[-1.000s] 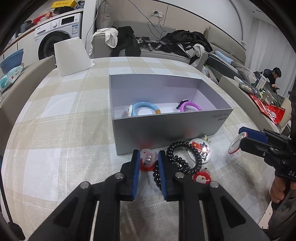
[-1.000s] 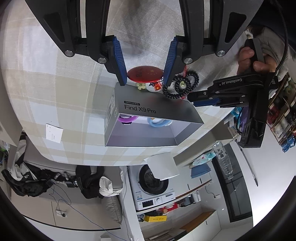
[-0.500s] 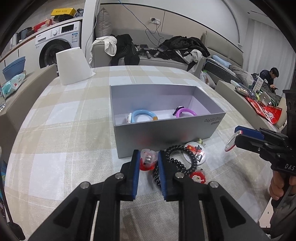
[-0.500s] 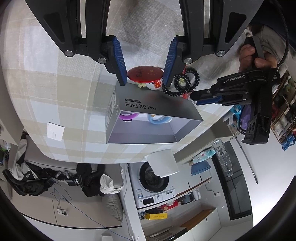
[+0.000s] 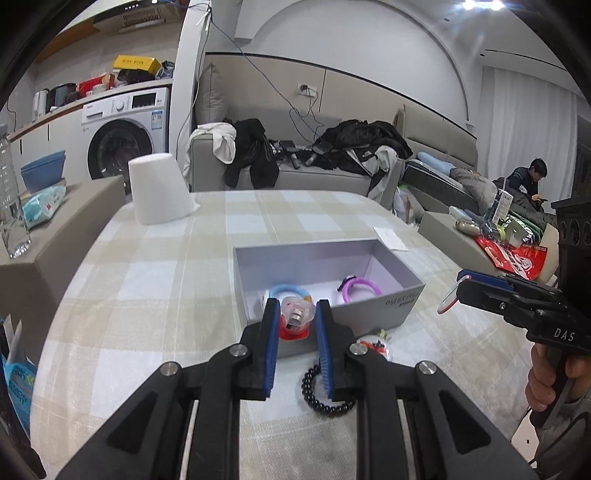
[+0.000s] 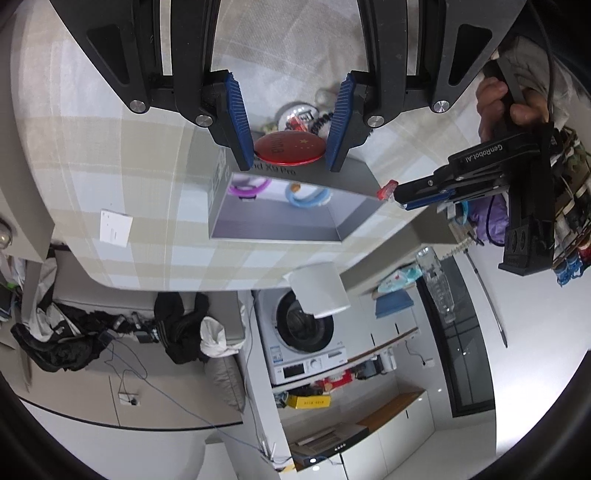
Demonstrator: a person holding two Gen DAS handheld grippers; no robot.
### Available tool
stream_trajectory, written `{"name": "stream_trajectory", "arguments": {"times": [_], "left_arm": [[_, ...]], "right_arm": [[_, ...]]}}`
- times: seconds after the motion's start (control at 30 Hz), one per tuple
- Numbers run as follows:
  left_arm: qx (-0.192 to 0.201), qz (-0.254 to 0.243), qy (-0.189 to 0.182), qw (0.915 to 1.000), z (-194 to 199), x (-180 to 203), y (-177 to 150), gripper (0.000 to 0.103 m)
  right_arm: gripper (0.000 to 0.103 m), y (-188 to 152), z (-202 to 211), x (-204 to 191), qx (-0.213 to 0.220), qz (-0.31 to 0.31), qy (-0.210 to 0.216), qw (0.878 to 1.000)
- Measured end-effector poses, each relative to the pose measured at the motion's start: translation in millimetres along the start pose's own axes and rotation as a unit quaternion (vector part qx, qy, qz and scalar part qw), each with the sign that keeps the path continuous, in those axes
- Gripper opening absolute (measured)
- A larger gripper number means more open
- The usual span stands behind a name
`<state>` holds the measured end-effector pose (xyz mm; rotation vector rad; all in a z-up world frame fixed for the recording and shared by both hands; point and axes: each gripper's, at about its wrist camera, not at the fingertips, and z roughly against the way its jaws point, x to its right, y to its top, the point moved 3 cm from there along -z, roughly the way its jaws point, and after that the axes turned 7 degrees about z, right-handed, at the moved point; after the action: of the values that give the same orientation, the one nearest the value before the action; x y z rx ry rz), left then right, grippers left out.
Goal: Organize jewelry
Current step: 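Lift and carry the charm with left tool and red disc with right tool over the box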
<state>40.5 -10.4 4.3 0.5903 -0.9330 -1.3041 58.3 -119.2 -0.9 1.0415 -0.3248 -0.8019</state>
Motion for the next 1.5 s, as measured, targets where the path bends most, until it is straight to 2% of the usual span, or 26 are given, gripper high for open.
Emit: {"name": "stream_trajectory", "arguments": {"times": [0.3, 0.47, 0.73, 0.97, 1.5], "left_arm": [[0.025, -0.008, 0.015, 0.9995, -12.4, 0.1, 26.0, 0.015], [0.022, -0.012, 0.025, 0.9994, -25.5, 0.6, 31.4, 0.015], [0.013, -0.022, 0.038, 0.9989, -39.2, 5.5, 34.6, 0.015], [-0.004, -0.01, 0.045, 0.9989, -45.2, -1.6, 28.4, 0.015], [-0.021, -0.01, 0.048, 0.9986, -53.3, -0.9, 25.2, 0.015]], "right_arm": [[0.039, 32.8, 1.4, 3.5, 0.044, -0.009, -0.017, 0.999], [0.039, 44.5, -2.2, 9.9, 0.06, -0.024, -0.026, 0.998], [0.039, 53.7, -20.0, 12.5, 0.052, -0.012, -0.02, 0.998], [0.039, 42.3, -37.9, 19.4, 0.028, -0.026, -0.017, 0.999], [0.039, 34.7, -45.3, 28.9, 0.012, -0.048, -0.019, 0.999]]}}
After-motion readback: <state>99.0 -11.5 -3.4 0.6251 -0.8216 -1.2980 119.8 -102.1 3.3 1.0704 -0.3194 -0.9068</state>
